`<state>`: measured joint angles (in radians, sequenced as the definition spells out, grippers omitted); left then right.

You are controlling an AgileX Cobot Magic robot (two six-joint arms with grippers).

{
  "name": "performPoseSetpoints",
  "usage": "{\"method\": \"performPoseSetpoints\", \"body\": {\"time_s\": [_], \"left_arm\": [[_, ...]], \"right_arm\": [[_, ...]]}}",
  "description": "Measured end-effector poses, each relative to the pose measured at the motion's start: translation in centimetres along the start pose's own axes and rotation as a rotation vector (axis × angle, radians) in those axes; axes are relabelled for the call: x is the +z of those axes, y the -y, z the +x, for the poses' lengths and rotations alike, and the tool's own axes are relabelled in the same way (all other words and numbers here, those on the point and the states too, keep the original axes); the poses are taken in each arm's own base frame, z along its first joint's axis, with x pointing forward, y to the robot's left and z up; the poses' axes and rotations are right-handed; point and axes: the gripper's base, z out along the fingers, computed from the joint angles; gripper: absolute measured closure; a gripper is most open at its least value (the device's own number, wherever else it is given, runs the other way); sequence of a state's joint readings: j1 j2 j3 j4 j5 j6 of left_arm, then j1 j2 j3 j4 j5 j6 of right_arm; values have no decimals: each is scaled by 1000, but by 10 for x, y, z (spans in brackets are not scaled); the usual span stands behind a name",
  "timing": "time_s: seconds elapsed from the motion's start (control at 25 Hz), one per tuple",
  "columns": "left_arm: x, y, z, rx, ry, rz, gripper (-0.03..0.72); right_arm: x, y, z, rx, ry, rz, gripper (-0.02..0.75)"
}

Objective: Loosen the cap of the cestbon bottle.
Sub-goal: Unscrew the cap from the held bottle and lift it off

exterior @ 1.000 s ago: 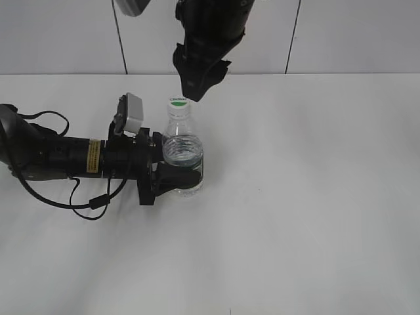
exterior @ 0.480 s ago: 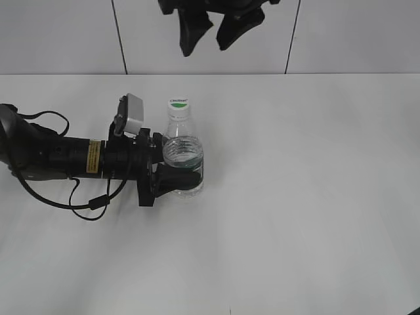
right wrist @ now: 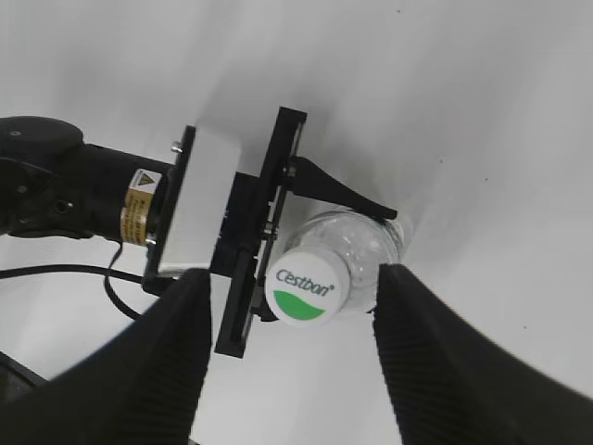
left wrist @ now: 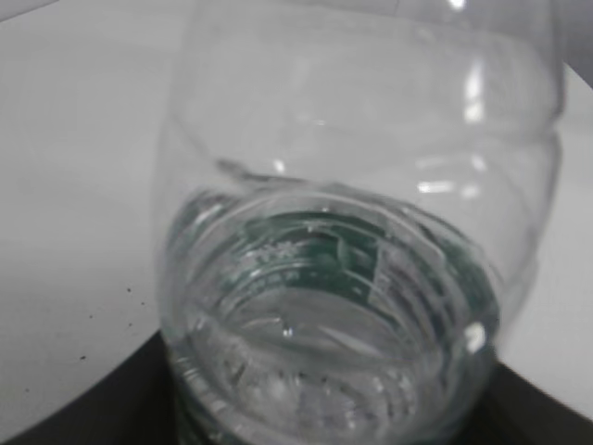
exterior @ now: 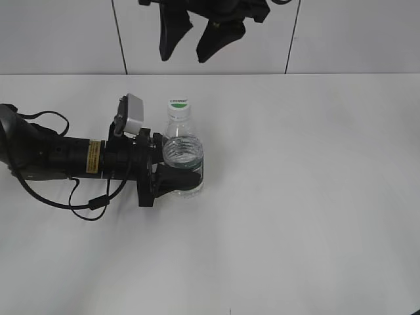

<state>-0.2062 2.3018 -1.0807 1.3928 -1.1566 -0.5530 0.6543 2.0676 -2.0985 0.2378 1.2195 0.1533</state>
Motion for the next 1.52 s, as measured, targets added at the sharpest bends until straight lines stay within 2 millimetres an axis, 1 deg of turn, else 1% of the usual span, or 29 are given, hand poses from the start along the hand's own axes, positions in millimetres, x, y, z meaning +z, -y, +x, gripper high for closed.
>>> {"method": "performPoseSetpoints", "body": {"time_s": [0.2, 0.4, 0.56, 0.72, 0.88, 1.52], "left_arm": [[0, 0, 0, 0, 1, 0, 273], [2, 2, -1, 4, 1, 13, 273], [6, 5, -1, 9, 0, 28, 273], [7, 6, -2, 11, -2, 32, 273], [7, 5, -1, 11, -7, 28, 273], [7, 5, -1, 11, -7, 28, 273]], "right_arm": [[22, 8, 9, -1, -70, 24, 307], [25, 7, 10, -37, -81, 25, 307], [28, 1, 12, -67, -89, 26, 307], [42, -3, 17, -98, -122, 35, 307], [52, 1, 24, -100, -161, 55, 307], [54, 2, 25, -103, -170, 60, 308]]}}
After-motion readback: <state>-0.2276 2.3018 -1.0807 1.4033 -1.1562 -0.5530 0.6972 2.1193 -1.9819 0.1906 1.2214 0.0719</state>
